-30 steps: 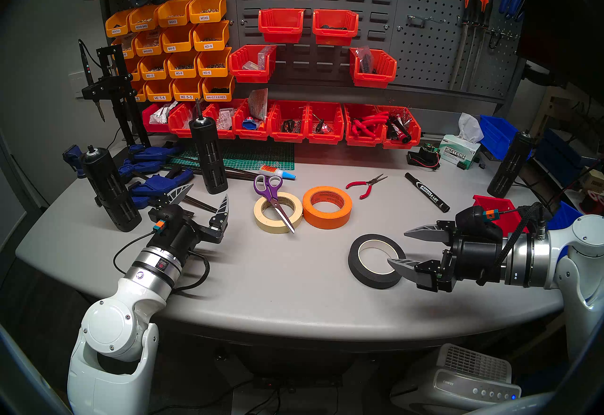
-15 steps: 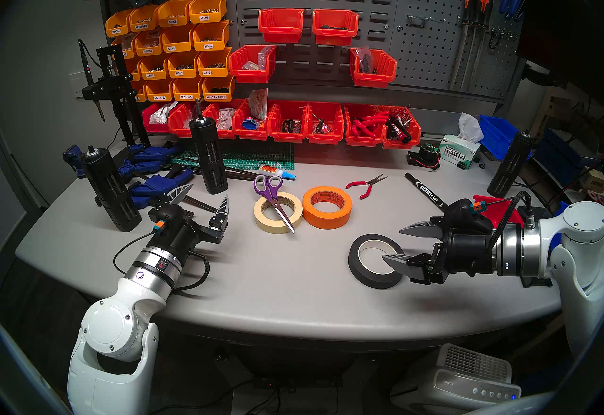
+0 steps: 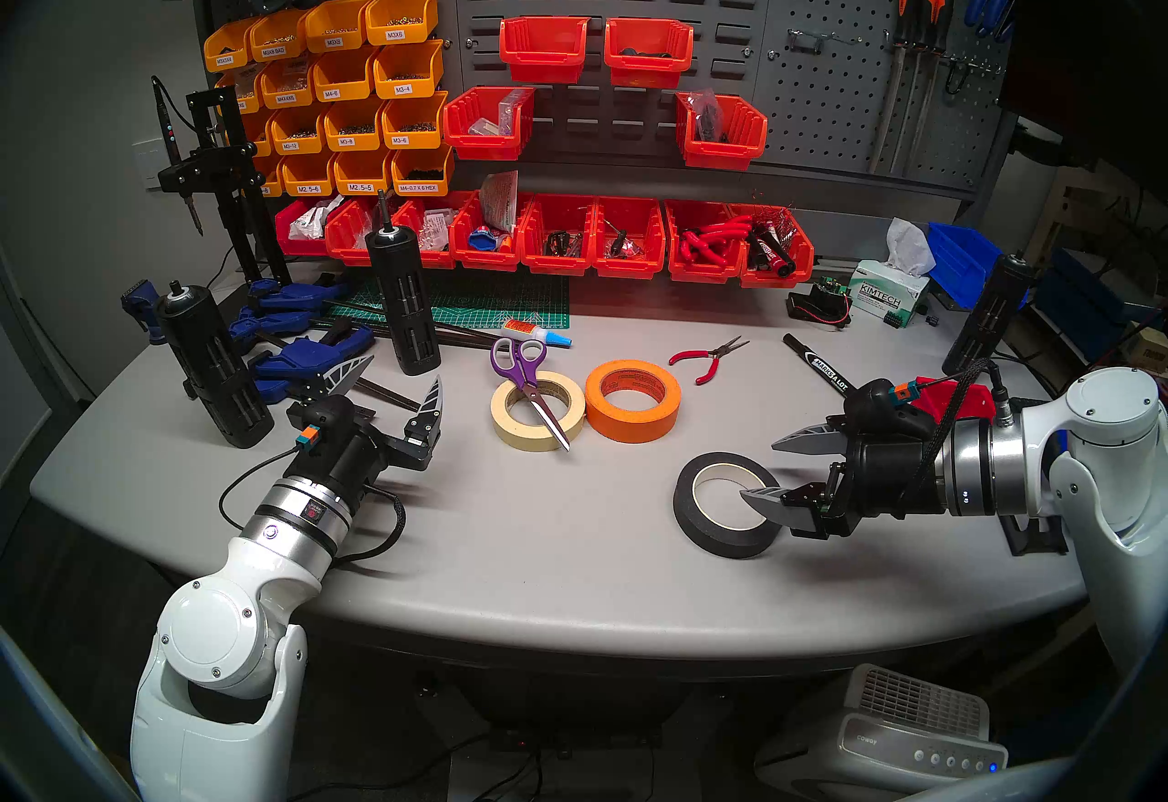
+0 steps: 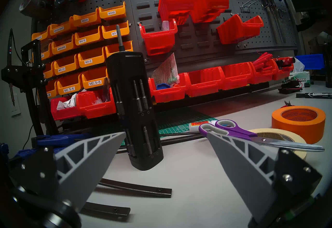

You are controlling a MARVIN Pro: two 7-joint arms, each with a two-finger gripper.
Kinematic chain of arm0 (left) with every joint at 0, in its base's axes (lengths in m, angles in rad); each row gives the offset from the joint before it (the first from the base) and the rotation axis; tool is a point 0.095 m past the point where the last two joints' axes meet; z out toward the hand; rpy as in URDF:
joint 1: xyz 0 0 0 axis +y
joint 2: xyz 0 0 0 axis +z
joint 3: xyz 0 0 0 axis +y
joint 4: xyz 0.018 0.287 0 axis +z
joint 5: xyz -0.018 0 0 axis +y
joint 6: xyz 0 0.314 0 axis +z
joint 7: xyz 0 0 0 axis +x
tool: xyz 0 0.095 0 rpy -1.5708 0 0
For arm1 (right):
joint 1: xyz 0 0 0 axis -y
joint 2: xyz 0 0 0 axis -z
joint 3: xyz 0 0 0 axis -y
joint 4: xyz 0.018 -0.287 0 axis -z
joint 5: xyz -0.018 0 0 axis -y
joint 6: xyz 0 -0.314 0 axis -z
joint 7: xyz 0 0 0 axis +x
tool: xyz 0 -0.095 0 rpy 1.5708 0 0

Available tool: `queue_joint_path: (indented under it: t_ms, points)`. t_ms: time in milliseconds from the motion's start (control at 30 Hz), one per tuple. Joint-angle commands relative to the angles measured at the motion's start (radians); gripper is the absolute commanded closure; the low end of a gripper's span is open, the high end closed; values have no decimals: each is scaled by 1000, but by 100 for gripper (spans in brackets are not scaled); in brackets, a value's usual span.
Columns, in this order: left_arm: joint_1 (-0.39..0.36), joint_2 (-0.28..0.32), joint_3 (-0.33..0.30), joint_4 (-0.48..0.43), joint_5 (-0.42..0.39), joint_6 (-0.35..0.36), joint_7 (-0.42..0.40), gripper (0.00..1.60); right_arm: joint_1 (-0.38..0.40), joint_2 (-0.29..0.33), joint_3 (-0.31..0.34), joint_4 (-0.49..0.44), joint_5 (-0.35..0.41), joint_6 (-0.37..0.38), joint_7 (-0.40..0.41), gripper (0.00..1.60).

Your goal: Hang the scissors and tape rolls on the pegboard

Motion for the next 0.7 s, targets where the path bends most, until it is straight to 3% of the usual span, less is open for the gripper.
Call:
queue_joint_path:
  t_ms: [0, 333, 667]
  points:
    - [-1, 0, 2, -13, 0, -5, -1, 0, 58, 49, -24, 1, -3, -5, -13, 0]
    - [-1, 0, 2, -13, 0, -5, -1, 0, 95, 70, -68, 31, 2, -3, -32, 0]
    - [-1, 0, 2, -13, 0, -5, -1, 0, 133, 129, -93, 69, 21, 17, -14, 0]
